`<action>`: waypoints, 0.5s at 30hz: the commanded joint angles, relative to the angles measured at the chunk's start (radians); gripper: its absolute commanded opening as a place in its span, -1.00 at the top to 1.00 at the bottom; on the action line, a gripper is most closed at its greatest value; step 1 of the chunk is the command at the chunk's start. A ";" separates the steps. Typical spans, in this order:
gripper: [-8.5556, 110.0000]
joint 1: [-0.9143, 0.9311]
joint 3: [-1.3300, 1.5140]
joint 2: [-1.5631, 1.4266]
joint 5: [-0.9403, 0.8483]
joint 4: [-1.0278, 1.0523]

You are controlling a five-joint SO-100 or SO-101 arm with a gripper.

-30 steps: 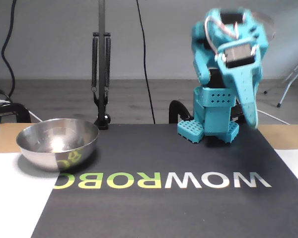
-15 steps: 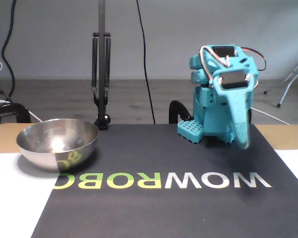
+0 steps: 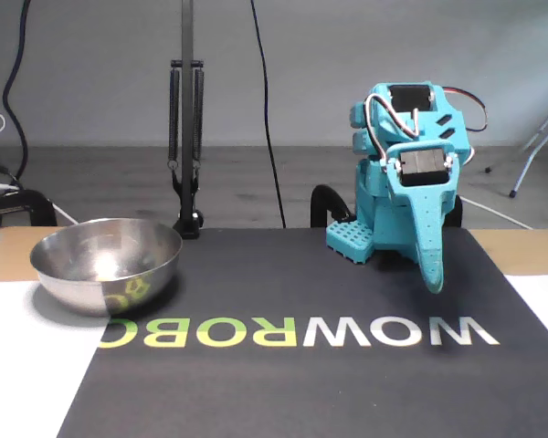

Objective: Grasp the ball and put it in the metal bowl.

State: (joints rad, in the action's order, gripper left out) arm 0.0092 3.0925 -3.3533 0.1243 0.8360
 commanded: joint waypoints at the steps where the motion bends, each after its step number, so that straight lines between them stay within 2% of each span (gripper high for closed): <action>1: 0.86 0.003 0.031 -0.060 -0.002 -0.002; 15: 0.86 0.009 0.031 -0.060 -0.002 -0.002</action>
State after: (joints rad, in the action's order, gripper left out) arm 0.0184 3.0925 -3.3533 0.1243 0.8360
